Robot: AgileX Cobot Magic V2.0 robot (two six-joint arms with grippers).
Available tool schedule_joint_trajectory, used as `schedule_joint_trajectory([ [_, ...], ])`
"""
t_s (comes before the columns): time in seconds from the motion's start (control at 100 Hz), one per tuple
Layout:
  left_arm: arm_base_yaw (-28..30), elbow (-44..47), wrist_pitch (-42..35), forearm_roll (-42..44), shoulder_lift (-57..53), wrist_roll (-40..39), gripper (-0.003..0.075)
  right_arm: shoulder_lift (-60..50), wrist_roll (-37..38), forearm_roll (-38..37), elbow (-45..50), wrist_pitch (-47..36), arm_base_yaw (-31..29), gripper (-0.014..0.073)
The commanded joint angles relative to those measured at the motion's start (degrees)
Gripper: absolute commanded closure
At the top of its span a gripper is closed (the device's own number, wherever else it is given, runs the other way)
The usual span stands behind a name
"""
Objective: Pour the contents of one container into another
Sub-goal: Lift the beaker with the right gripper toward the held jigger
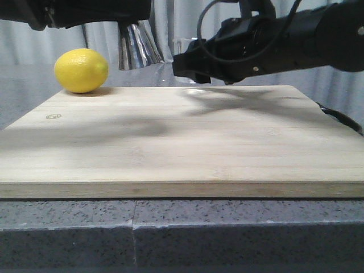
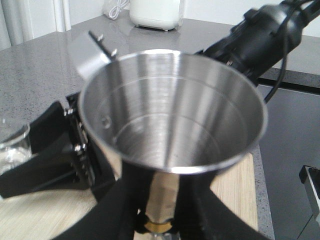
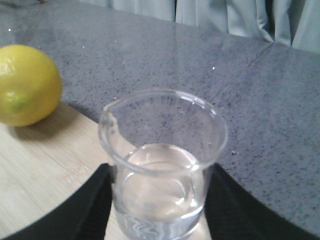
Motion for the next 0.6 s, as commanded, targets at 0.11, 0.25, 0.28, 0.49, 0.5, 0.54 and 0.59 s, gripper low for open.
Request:
schedule_joint_trajectory([
  [0.11, -0.5, -1.76, 3.73, -3.6, -1.63, -0.42, 0.0739, -10.36, -0.18, -0.92, -1.69, 4.34, -0.08, 0.0368],
  [0.25, -0.5, -1.76, 3.73, -2.32, -1.63, -0.42, 0.0739, -16.21, -0.18, -5.02, -1.69, 9.81, -0.08, 0.0368],
  [0.28, -0.5, -1.76, 3.73, -2.19, -1.63, -0.42, 0.0739, -17.36, -0.18, -5.72, -1.69, 10.37, 0.06, 0.0368],
  [0.49, -0.5, -1.76, 3.73, -0.85, -1.63, -0.42, 0.0739, -24.99, -0.18, -7.73, -1.69, 14.77, 1.64, 0.0368],
  [0.5, -0.5, -1.76, 3.73, -0.85, -1.63, -0.42, 0.0739, -25.4, -0.18, -7.73, -1.69, 14.98, 1.8, 0.0368],
  [0.54, -0.5, -1.76, 3.73, -0.71, -1.63, -0.86, 0.0739, -26.3, -0.18, -7.88, -1.69, 16.19, 2.48, 0.0368],
  [0.59, -0.5, -1.76, 3.73, -0.71, -1.63, -1.99, 0.0739, -27.63, -0.18, -8.57, -1.69, 17.66, 3.09, 0.0368],
])
